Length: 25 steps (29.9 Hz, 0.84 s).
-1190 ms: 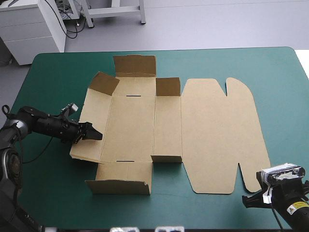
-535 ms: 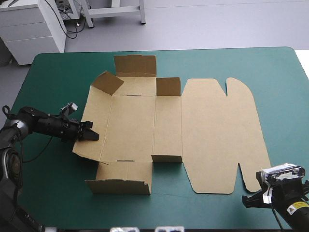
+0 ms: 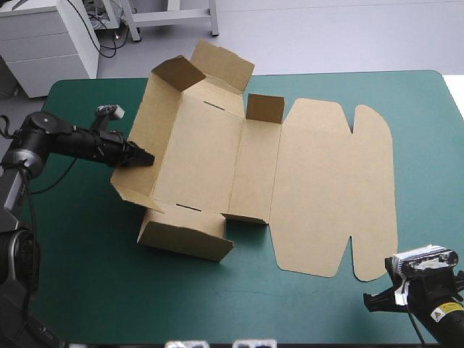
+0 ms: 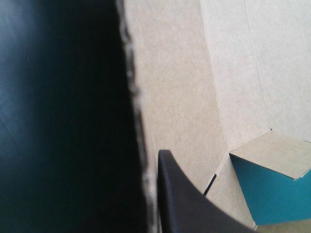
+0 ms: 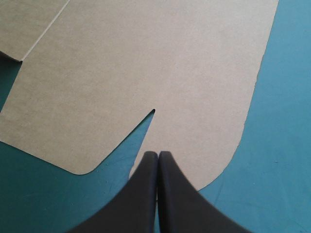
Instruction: Fold the box
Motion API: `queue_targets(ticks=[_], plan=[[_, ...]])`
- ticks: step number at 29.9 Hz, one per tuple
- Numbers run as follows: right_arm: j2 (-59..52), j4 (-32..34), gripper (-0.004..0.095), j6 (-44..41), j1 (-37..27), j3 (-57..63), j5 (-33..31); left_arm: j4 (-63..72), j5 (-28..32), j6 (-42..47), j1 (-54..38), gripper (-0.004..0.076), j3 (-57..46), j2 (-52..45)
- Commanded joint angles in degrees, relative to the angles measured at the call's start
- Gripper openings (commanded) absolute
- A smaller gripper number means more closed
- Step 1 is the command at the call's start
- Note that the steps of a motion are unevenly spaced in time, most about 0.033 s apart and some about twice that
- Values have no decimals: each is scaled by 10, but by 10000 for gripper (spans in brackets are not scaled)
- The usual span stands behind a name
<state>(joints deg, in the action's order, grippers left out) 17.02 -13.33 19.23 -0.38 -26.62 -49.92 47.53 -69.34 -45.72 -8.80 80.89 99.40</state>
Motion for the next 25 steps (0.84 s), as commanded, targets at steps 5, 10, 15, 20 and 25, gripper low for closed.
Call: queue_targets(ticks=[5,10,15,20,25], plan=[[7,-6,-19,1,2,-15,37,-167,-26,43,136,-6,200,-34],[7,-5,-19,1,2,-15,37,-309,11,43,221,-6,286,-32],[7,-5,-19,1,2,-15,37,-367,45,34,277,-7,306,-32],[7,-5,-19,1,2,-15,37,-435,80,-1,327,-7,306,-32],[7,-5,-19,1,2,-15,37,-527,167,-9,381,-7,305,-32]])
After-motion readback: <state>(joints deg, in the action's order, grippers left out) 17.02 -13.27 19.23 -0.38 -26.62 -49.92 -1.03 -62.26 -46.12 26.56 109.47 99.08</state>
